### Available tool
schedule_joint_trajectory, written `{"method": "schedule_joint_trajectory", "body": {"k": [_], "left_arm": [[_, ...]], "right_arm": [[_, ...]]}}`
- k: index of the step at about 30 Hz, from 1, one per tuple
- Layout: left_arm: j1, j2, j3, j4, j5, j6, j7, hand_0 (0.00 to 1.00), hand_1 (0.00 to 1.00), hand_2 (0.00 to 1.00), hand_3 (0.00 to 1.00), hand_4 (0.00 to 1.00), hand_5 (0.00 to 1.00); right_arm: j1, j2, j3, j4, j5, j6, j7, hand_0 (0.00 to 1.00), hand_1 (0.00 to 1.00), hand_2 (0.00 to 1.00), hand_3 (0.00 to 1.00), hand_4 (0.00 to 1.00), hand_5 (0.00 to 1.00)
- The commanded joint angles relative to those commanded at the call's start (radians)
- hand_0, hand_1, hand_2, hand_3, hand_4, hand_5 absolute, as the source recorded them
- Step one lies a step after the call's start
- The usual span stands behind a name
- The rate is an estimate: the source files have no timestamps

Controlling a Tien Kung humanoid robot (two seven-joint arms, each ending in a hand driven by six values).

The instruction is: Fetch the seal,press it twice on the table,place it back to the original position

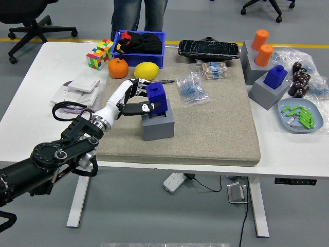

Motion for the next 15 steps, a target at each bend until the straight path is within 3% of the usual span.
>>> {"method": "schedule_joint_trajectory", "body": {"k": [15], "left_arm": [[-0.011, 0.040, 0.035, -0.042, 0.017, -0.014, 0.019, 0.625, 0.500, 0.463, 0.574, 0.760, 0.002]], "right_arm": [[-0.004, 0.000, 0.009, 0.000, -0.004, 0.000, 0.001, 0.730, 0.683, 0.652, 0.616, 0.719, 0.516]]}}
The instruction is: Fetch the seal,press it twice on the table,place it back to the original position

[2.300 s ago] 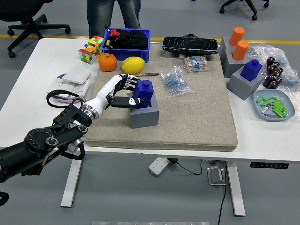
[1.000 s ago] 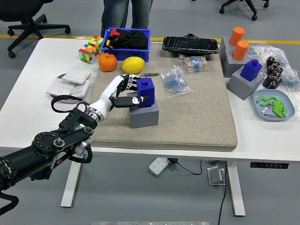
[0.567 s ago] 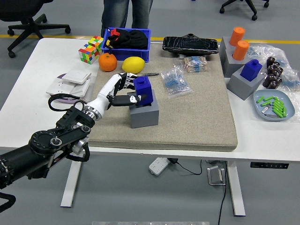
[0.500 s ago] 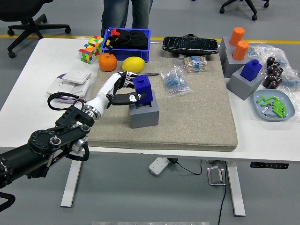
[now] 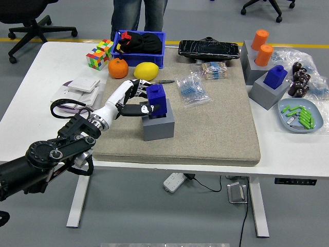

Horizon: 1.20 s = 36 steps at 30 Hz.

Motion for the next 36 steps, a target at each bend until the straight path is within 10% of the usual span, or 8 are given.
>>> {"method": "schedule_joint_trajectory", "body": {"k": [28, 29, 34, 36], "left_arm": [[0.012, -0.009, 0.028, 0.019, -0.020, -0.006, -0.003, 0.633, 0.511, 0.462, 0.575, 0.768, 0.002], [0.012, -0.009, 0.028, 0.020, -0.022, -0.012, 0.000, 0.724, 0.640, 0.562, 0.630, 0.850, 0.002], [0.009, -0.010, 0.027, 0.023, -0.027, -0.024, 0.006, 0.724, 0.640, 0.562, 0.630, 0.850, 0.002], [0.009, -0.010, 0.025, 0.024, -0.027, -0.027, 0.008, 0.791, 0.776, 0.747, 0.776, 0.925, 0.002]], "right_arm": [[0.003, 0.001, -0.017, 0.000, 0.006, 0.000, 0.000, 0.731, 0.683, 0.652, 0.616, 0.719, 0.516], [0.003, 0.001, -0.018, 0.000, 0.006, 0.000, 0.000, 0.731, 0.683, 0.652, 0.616, 0.719, 0.516], [0.003, 0.000, -0.016, 0.000, 0.007, 0.000, 0.000, 0.731, 0.683, 0.652, 0.616, 0.719, 0.516], [0.003, 0.000, -0.014, 0.000, 0.006, 0.000, 0.000, 0.731, 0.683, 0.652, 0.616, 0.719, 0.516]]}}
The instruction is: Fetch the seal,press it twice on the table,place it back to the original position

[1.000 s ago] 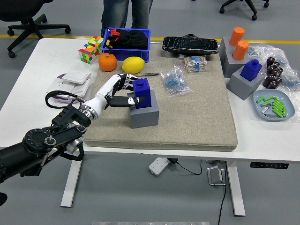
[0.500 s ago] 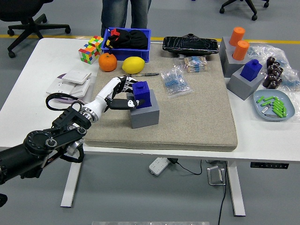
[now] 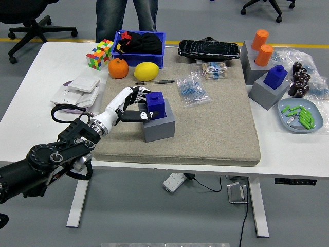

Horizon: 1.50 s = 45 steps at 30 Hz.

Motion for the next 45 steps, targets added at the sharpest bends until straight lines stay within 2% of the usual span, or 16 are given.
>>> {"method": "schedule_joint_trajectory", "body": {"k": [4, 5, 10, 11, 16, 17, 22, 23, 26, 30, 33, 34, 35, 40, 41, 45], "left_arm": [[0.000, 0.000, -0.001, 0.000, -0.001, -0.001, -0.003, 0.791, 0.776, 0.747, 0.776, 0.925, 0.002], [0.000, 0.000, -0.002, 0.000, -0.003, -0.001, -0.005, 0.847, 0.844, 0.801, 0.810, 0.970, 0.014], [0.002, 0.001, -0.003, 0.001, -0.002, 0.004, -0.019, 0.847, 0.844, 0.801, 0.810, 0.970, 0.014], [0.002, 0.001, -0.003, 0.001, -0.003, 0.004, -0.023, 0.899, 0.941, 0.916, 0.933, 0.998, 0.213], [0.002, 0.002, -0.003, 0.006, -0.007, -0.022, -0.029, 0.899, 0.941, 0.916, 0.933, 0.998, 0.213], [0.002, 0.002, -0.003, 0.007, -0.006, -0.036, -0.025, 0.998, 0.998, 0.998, 0.998, 0.998, 0.412], [0.000, 0.006, -0.016, 0.014, 0.000, -0.096, -0.023, 0.998, 0.998, 0.998, 0.998, 0.998, 0.412], [0.000, 0.009, -0.021, 0.014, 0.002, -0.099, -0.027, 0.998, 0.998, 0.998, 0.998, 0.998, 0.522], [-0.002, 0.019, -0.034, 0.007, 0.007, -0.104, -0.031, 0.998, 0.998, 0.998, 0.998, 0.998, 0.522], [-0.008, 0.054, -0.039, -0.011, 0.020, -0.086, -0.030, 0.998, 0.998, 0.998, 0.998, 0.998, 0.538], [-0.013, 0.097, -0.030, 0.002, 0.027, -0.049, -0.029, 0.998, 0.998, 0.998, 0.998, 0.998, 0.538], [-0.014, 0.112, -0.029, 0.015, 0.025, -0.034, -0.026, 0.998, 0.998, 0.998, 0.998, 0.998, 0.538], [-0.015, 0.125, -0.030, 0.028, 0.023, -0.023, -0.024, 0.980, 0.998, 0.998, 0.998, 0.998, 0.412], [-0.027, 0.183, -0.044, 0.128, 0.003, 0.010, -0.019, 0.980, 0.998, 0.998, 0.998, 0.998, 0.412], [-0.032, 0.196, -0.042, 0.151, -0.010, 0.012, -0.016, 0.936, 0.970, 0.979, 0.962, 0.958, 0.288], [-0.047, 0.227, -0.027, 0.239, -0.034, 0.012, -0.004, 0.936, 0.970, 0.979, 0.962, 0.958, 0.288]], "right_arm": [[-0.001, 0.000, 0.002, 0.000, -0.001, 0.000, 0.000, 0.731, 0.683, 0.652, 0.616, 0.719, 0.516], [-0.001, 0.000, 0.001, 0.000, 0.000, 0.001, 0.000, 0.731, 0.683, 0.653, 0.616, 0.719, 0.516], [-0.002, 0.001, 0.001, 0.000, 0.000, 0.001, 0.000, 0.731, 0.683, 0.653, 0.616, 0.719, 0.516], [-0.002, 0.001, 0.001, 0.000, 0.001, 0.001, 0.000, 0.731, 0.682, 0.652, 0.616, 0.719, 0.516], [-0.004, 0.001, 0.004, 0.000, -0.001, 0.001, 0.000, 0.731, 0.682, 0.652, 0.616, 0.719, 0.516], [-0.004, 0.001, 0.004, 0.000, -0.001, 0.001, 0.000, 0.731, 0.682, 0.652, 0.616, 0.719, 0.516], [-0.003, 0.003, 0.005, 0.000, 0.000, 0.001, 0.000, 0.731, 0.682, 0.652, 0.616, 0.719, 0.516], [-0.003, 0.003, 0.005, 0.000, 0.002, 0.001, 0.001, 0.730, 0.682, 0.652, 0.616, 0.719, 0.515], [-0.004, 0.004, 0.009, 0.000, 0.001, 0.001, 0.001, 0.730, 0.682, 0.652, 0.616, 0.719, 0.515], [-0.004, 0.004, 0.016, 0.000, -0.002, 0.000, 0.001, 0.731, 0.682, 0.651, 0.616, 0.719, 0.515], [-0.003, 0.005, 0.021, 0.000, -0.004, 0.000, 0.002, 0.731, 0.682, 0.651, 0.616, 0.719, 0.515], [-0.003, 0.005, 0.024, 0.000, -0.005, 0.000, 0.003, 0.731, 0.682, 0.651, 0.616, 0.719, 0.515], [-0.003, 0.006, 0.026, 0.000, -0.006, -0.001, 0.003, 0.731, 0.681, 0.652, 0.616, 0.719, 0.516], [-0.006, 0.007, 0.035, 0.000, -0.010, -0.001, 0.003, 0.731, 0.681, 0.652, 0.616, 0.719, 0.516], [-0.007, 0.008, 0.037, 0.000, -0.011, -0.001, 0.004, 0.731, 0.682, 0.651, 0.616, 0.719, 0.516], [-0.010, 0.008, 0.043, 0.000, -0.014, 0.000, 0.002, 0.731, 0.682, 0.651, 0.616, 0.719, 0.516]]}}
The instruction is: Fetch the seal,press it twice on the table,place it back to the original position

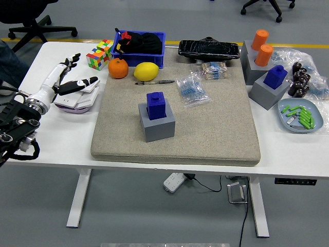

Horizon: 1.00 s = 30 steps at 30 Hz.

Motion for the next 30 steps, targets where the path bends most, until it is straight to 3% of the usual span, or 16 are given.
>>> {"method": "schedule_joint_trajectory", "body": {"k": [7, 12, 30], "left_arm": [[-0.021, 0.036, 0.045, 0.121, -0.068, 0.001, 0.012, 0.934, 0.965, 0.970, 0.951, 0.951, 0.285], [-0.029, 0.050, 0.056, 0.159, -0.090, -0.001, 0.024, 0.931, 0.959, 0.965, 0.946, 0.933, 0.277], [-0.037, 0.064, 0.048, 0.164, -0.085, 0.000, 0.030, 0.930, 0.954, 0.962, 0.944, 0.924, 0.288]], "right_arm": [[0.005, -0.001, 0.012, 0.000, -0.002, -0.001, -0.001, 0.731, 0.682, 0.652, 0.616, 0.719, 0.516], [0.008, -0.004, 0.016, 0.000, -0.007, -0.002, -0.004, 0.731, 0.681, 0.652, 0.615, 0.719, 0.515], [0.017, -0.009, 0.003, 0.000, -0.003, -0.002, -0.004, 0.731, 0.682, 0.652, 0.617, 0.719, 0.514]]}}
